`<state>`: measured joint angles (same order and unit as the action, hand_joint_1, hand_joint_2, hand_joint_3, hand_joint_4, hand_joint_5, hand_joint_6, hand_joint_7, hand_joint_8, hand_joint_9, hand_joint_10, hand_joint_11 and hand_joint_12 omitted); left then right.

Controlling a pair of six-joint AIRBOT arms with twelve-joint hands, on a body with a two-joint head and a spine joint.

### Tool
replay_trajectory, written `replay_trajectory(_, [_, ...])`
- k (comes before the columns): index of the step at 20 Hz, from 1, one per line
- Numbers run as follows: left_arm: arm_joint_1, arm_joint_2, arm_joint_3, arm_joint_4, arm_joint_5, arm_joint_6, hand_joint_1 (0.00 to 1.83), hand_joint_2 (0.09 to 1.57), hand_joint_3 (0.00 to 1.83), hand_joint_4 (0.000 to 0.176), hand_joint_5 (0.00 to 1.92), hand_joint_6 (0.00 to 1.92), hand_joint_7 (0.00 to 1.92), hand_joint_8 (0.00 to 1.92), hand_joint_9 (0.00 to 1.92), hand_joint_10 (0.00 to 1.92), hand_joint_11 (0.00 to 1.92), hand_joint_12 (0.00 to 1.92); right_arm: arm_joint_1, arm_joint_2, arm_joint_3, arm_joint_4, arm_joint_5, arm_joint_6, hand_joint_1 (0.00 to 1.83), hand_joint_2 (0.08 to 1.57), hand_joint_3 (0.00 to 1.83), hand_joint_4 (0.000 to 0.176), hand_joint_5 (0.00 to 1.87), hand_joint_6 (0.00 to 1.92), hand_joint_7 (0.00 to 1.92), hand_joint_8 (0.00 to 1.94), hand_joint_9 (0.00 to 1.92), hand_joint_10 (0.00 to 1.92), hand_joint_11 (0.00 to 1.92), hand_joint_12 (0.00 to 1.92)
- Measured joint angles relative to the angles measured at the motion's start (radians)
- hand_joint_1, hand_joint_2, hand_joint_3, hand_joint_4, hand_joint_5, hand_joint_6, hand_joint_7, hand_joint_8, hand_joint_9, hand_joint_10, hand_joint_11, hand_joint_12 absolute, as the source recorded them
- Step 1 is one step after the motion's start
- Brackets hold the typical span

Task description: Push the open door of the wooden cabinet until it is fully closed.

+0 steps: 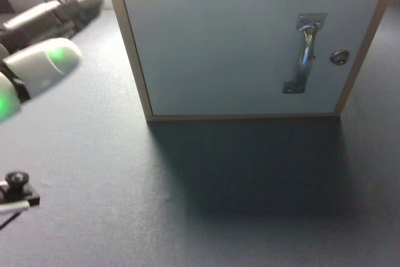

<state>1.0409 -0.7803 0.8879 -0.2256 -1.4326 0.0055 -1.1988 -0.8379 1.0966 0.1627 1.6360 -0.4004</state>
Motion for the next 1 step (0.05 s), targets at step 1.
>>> replay_trajectory(1, [0.001,0.0,0.0,-0.003,-0.024,0.0,0.06,1.35,0.0,0.005,0.14,0.0,0.13,0.0,0.12,0.0,0.07,0.02,0.006,0.0,0.0,-0.003,0.005,0.0,0.71,1.42,0.02,0.0,0.27,0.0,0.3,0.0,0.33,0.0,0.0,0.94])
